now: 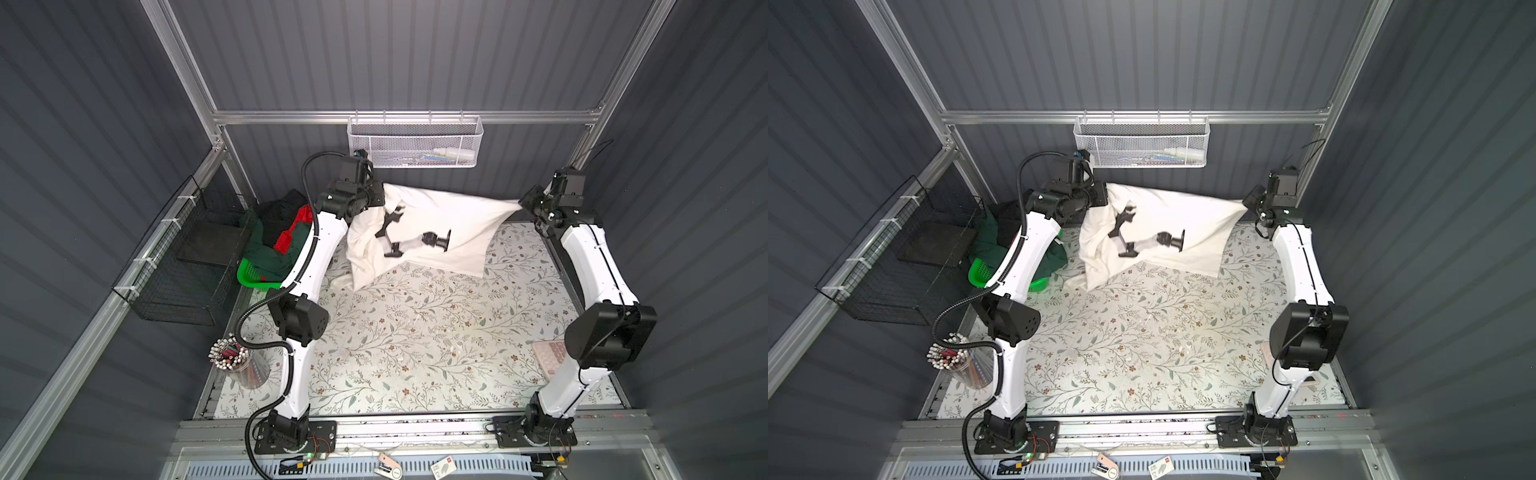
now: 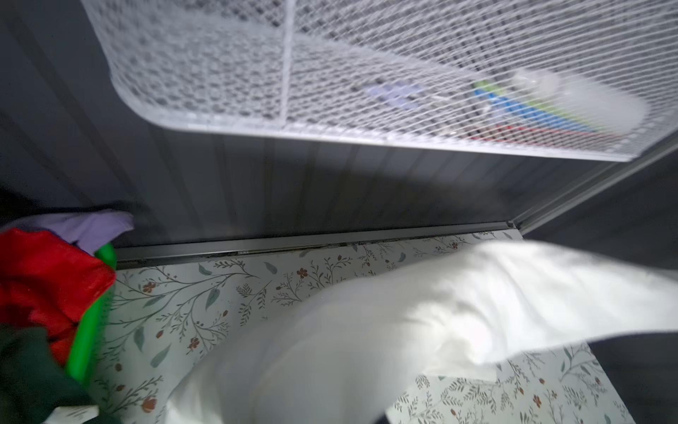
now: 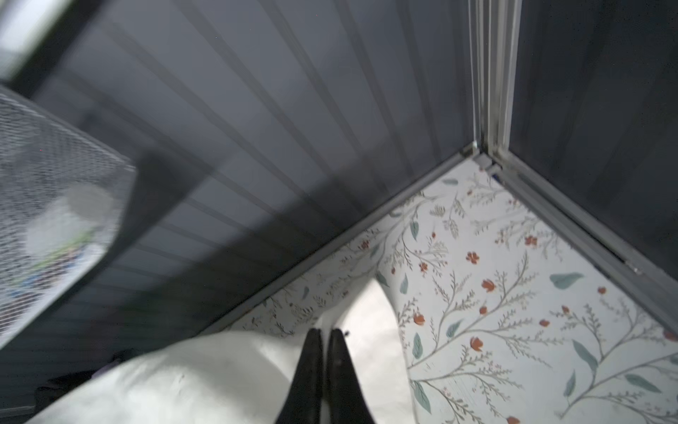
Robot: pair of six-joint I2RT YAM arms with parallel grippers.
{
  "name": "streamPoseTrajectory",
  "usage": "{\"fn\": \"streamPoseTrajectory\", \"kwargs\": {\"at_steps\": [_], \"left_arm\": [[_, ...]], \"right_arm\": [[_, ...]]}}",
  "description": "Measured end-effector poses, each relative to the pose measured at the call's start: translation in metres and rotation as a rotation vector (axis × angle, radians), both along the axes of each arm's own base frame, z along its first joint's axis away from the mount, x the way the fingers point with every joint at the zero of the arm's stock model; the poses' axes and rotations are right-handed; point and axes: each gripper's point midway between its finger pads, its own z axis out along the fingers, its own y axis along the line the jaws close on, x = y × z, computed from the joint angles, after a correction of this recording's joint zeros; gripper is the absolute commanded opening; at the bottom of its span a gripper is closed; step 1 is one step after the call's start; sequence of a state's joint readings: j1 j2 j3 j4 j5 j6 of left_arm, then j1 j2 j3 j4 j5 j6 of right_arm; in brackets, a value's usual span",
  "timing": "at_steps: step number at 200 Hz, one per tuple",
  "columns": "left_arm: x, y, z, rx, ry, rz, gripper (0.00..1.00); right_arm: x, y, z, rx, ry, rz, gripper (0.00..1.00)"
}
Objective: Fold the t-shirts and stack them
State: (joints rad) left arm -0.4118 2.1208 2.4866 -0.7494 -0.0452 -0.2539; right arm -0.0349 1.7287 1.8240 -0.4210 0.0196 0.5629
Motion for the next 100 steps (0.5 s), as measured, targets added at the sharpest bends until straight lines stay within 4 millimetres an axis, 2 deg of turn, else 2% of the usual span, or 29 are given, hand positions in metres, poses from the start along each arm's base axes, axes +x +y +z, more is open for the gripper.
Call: {"fn": "streamPoseTrajectory", "kwargs": {"at_steps": [10, 25, 39, 51, 66, 80, 89, 100], "left_arm": [[-0.024, 0.006, 0.005, 0.031, -0.004, -0.014, 0.0], [-0.073, 0.023, -0.006, 0.072, 0.009, -0.026, 0.0], [-0.115, 0.039, -0.021, 0.094, 0.019, -0.028, 0.0], [-0.146, 0.058, -0.04, 0.112, 0.041, -0.012, 0.0], [-0.171, 0.074, -0.063, 0.131, 0.079, 0.01, 0.0], [-0.188, 0.084, -0.074, 0.146, 0.115, 0.021, 0.0], [-0.195, 0.088, -0.071, 0.148, 0.116, 0.024, 0.0], [-0.202, 0.09, -0.056, 0.137, 0.095, 0.023, 0.0]], "right_arm": [[-0.023, 0.011, 0.015, -0.023, -0.039, -0.001, 0.0], [-0.062, 0.02, 0.018, -0.043, -0.072, -0.015, 0.0], [-0.101, 0.015, 0.003, -0.063, -0.072, -0.054, 0.0], [-0.134, 0.008, -0.018, -0.088, -0.049, -0.098, 0.0], [-0.171, 0.004, -0.047, -0.123, -0.005, -0.133, 0.0], [-0.2, 0.006, -0.059, -0.142, 0.014, -0.131, 0.0], [-0.214, 0.006, -0.054, -0.149, 0.006, -0.132, 0.0], [-0.225, 0.002, -0.035, -0.163, -0.022, -0.139, 0.0]]}}
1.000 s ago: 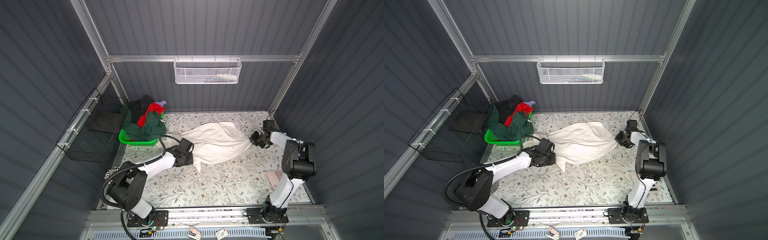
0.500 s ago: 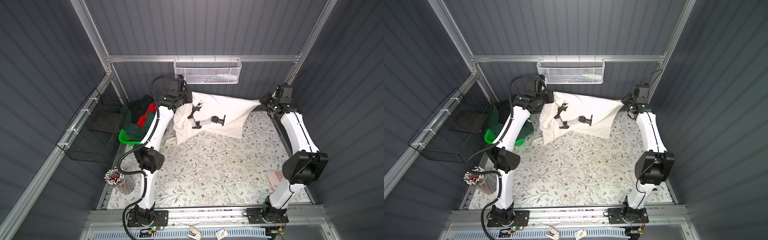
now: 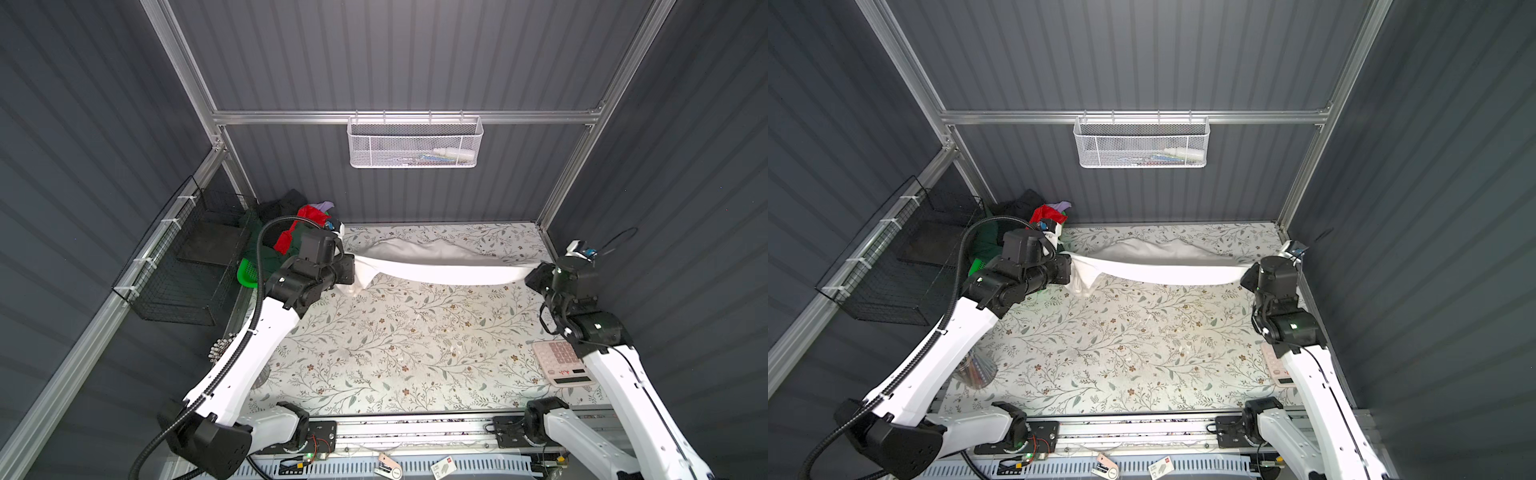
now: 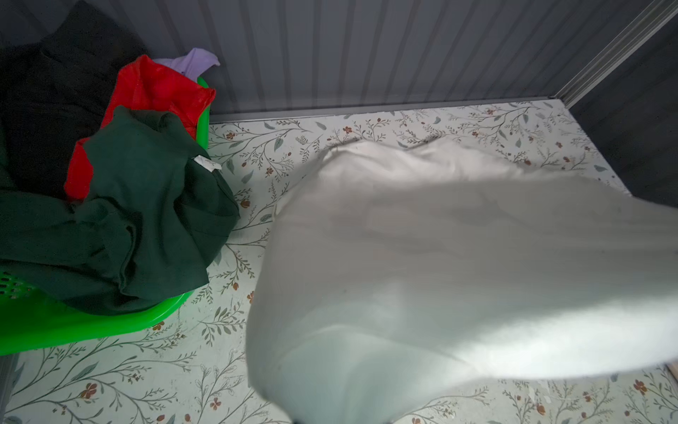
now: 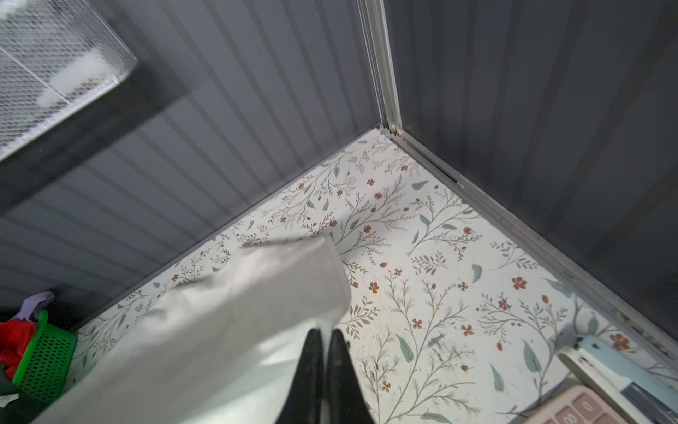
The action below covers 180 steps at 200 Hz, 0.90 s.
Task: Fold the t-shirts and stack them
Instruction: 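Lift the white shirt high with both grippers and lay it flat toward the robot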
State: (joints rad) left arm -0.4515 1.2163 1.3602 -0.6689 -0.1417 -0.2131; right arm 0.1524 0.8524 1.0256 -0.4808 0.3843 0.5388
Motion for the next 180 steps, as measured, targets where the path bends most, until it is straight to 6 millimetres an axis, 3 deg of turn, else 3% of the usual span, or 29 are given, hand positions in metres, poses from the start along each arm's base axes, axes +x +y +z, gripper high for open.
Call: {"fn": "streamPoseTrajectory", "kwargs": {"at_steps": [16, 37, 56, 69, 88, 106, 125, 146, 180], "left_arm": [[-0.007, 0.001, 0.045, -0.041, -0.079, -0.013, 0.0], [-0.02, 0.001, 0.13, -0.121, -0.246, -0.053, 0.0], [-0.04, 0.004, 0.195, -0.176, -0.38, -0.09, 0.0], [-0.047, 0.007, 0.219, -0.185, -0.43, -0.098, 0.0], [-0.046, 0.006, 0.228, -0.17, -0.435, -0.107, 0.0], [-0.028, -0.005, 0.21, -0.141, -0.373, -0.123, 0.0], [0.001, -0.022, 0.174, -0.104, -0.27, -0.137, 0.0], [0.042, -0.042, 0.099, -0.038, -0.097, -0.142, 0.0], [0.085, -0.063, -0.025, 0.067, 0.15, -0.147, 0.0]], "right_arm": [[-0.009, -0.003, 0.048, -0.027, -0.075, -0.004, 0.0], [-0.021, -0.004, 0.123, -0.068, -0.212, -0.001, 0.0], [-0.032, -0.009, 0.169, -0.108, -0.296, -0.018, 0.0], [-0.035, -0.011, 0.188, -0.137, -0.323, -0.024, 0.0], [-0.023, -0.009, 0.193, -0.163, -0.308, -0.02, 0.0], [-0.001, -0.005, 0.171, -0.18, -0.232, -0.012, 0.0], [0.025, -0.002, 0.12, -0.204, -0.101, -0.008, 0.0], [0.047, 0.002, 0.048, -0.222, 0.074, 0.001, 0.0], [0.071, 0.004, -0.051, -0.218, 0.291, 0.031, 0.0]]}}
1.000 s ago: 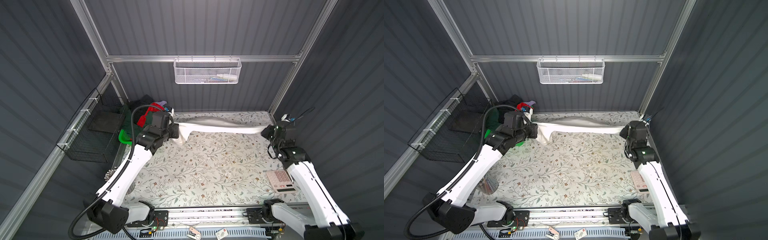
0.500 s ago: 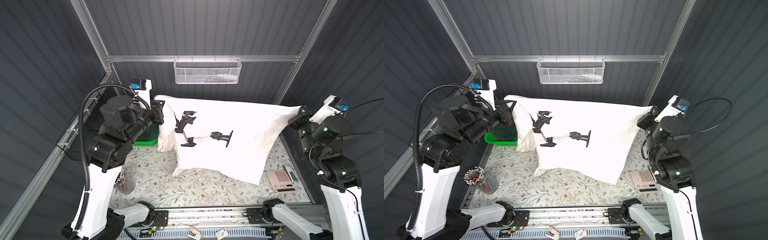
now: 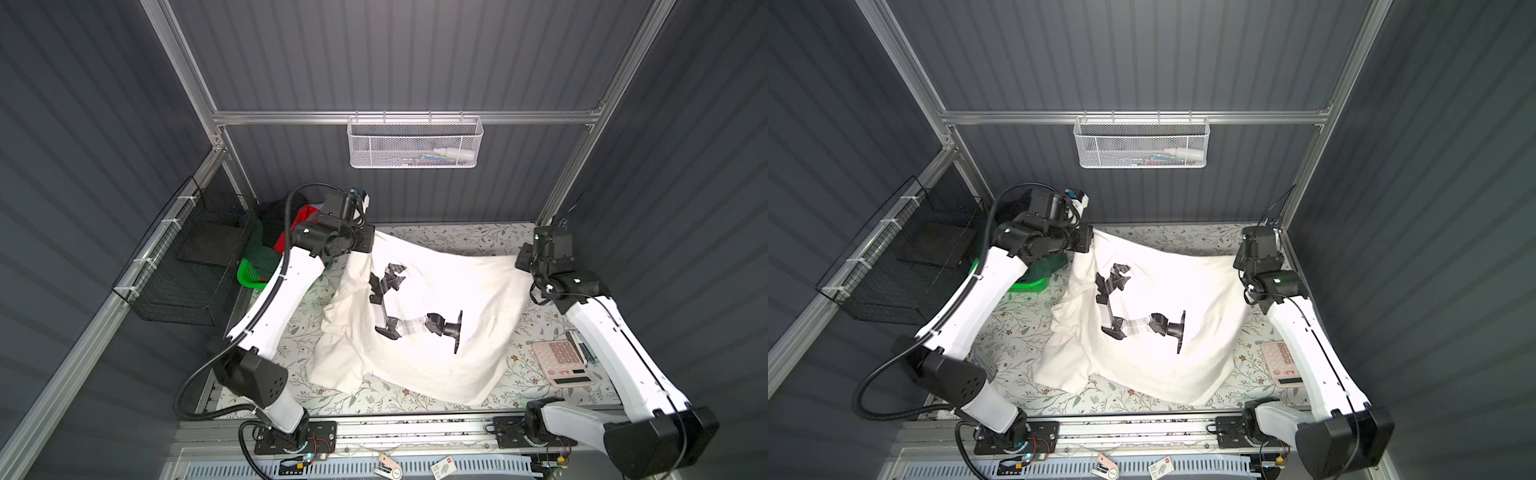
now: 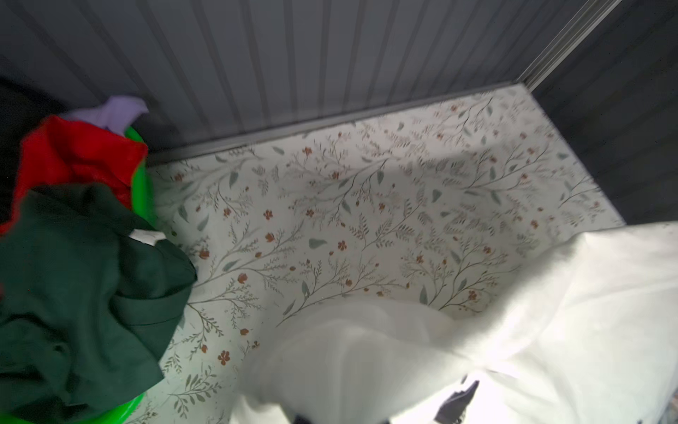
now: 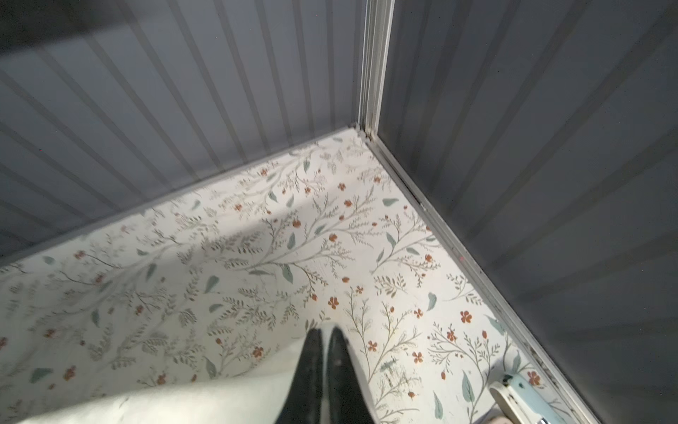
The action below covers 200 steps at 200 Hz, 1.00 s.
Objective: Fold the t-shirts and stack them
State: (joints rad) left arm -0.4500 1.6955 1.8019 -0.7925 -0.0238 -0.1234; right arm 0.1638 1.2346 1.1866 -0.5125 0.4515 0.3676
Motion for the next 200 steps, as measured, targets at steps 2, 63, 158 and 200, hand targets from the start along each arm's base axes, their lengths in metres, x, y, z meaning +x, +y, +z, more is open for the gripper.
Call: {"fn": "streamPoseTrajectory", "kwargs": {"at_steps": [2, 63, 158, 200], "left_arm": [[0.003, -0.001, -0.005, 0.005, 0.009, -0.001, 0.0], [0.117, -0.036, -0.142, 0.196, 0.115, -0.029, 0.0], [0.185, 0.014, -0.144, 0.171, 0.012, 0.091, 1.0], [0.143, 0.037, -0.154, 0.215, 0.068, 0.109, 0.98]], "right_arm": [[0.001, 0.0, -0.003, 0.001, 0.007, 0.0, 0.0], [0.076, -0.006, -0.112, 0.068, 0.268, -0.006, 0.0], [0.158, -0.031, -0.135, 0.134, 0.292, -0.05, 0.78], [0.145, -0.03, -0.121, 0.195, 0.275, -0.033, 0.93]]}}
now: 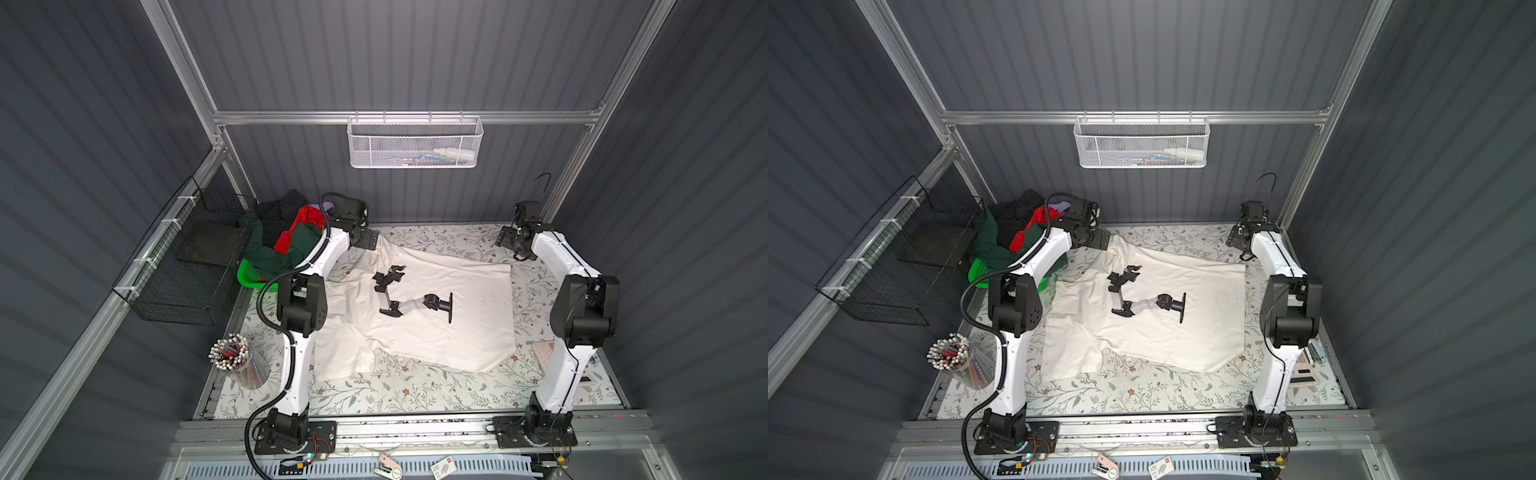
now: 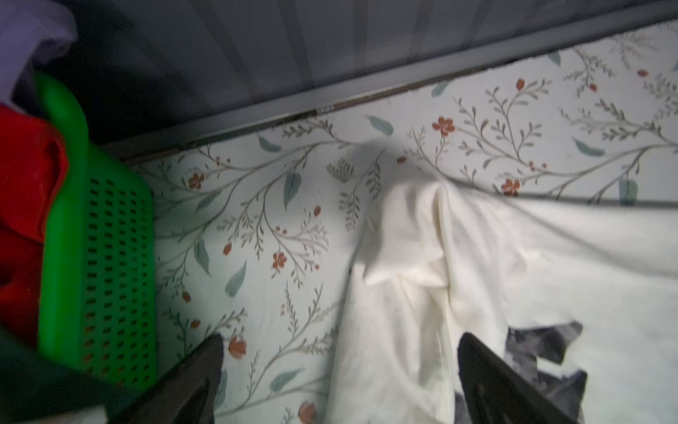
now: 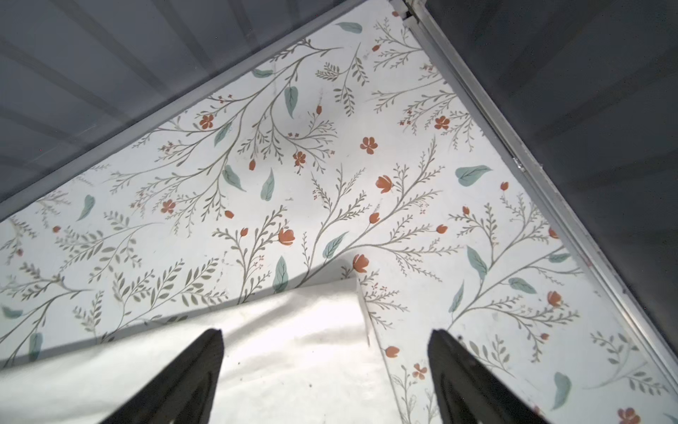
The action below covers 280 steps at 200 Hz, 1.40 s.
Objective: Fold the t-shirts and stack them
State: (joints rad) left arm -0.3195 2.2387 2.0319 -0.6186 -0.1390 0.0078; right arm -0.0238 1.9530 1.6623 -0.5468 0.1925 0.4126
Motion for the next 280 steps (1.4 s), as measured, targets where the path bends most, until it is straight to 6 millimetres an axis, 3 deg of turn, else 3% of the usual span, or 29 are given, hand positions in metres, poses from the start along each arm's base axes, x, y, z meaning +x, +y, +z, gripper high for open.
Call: {"fn": "streamPoseTrajectory", "kwargs": {"at_steps": [22, 37, 50, 64, 93, 121, 143, 197, 251, 280], "left_arm": [[-0.02, -0.006, 0.01, -0.008, -0.003, -0.023, 0.91], [-0.023, -0.014, 0.012, -0.012, -0.012, -0.039, 0.89], [-0.026, -0.021, 0.006, -0.009, -0.003, -0.055, 0.8], [-0.029, -0.029, -0.009, 0.004, 0.025, -0.072, 0.75], [-0.037, -0.04, -0.06, 0.031, 0.123, -0.098, 0.73], [-0.051, -0.046, -0.098, 0.037, 0.214, -0.115, 0.7], [-0.052, -0.046, -0.105, 0.029, 0.23, -0.105, 0.66], [-0.048, -0.037, -0.105, 0.075, 0.218, -0.056, 0.53], [-0.044, -0.026, -0.103, 0.122, 0.199, -0.021, 0.52], [-0.041, -0.017, -0.103, 0.134, 0.198, -0.002, 0.52]], "right_arm": [[-0.032, 0.013, 0.012, 0.067, -0.026, 0.017, 0.93], [-0.057, 0.027, 0.016, 0.121, -0.047, 0.037, 0.93], [-0.078, 0.041, 0.015, 0.163, -0.055, 0.061, 0.93], [-0.1, 0.06, 0.007, 0.205, -0.038, 0.096, 0.93], [-0.139, 0.096, -0.029, 0.258, 0.048, 0.161, 0.94], [-0.168, 0.108, -0.061, 0.299, 0.125, 0.167, 0.94], [-0.175, 0.11, -0.073, 0.32, 0.149, 0.154, 0.94], [-0.168, 0.113, -0.09, 0.338, 0.169, 0.141, 0.95], [-0.171, 0.112, -0.123, 0.33, 0.26, 0.122, 0.95], [-0.167, 0.112, -0.123, 0.324, 0.255, 0.119, 0.96]]}}
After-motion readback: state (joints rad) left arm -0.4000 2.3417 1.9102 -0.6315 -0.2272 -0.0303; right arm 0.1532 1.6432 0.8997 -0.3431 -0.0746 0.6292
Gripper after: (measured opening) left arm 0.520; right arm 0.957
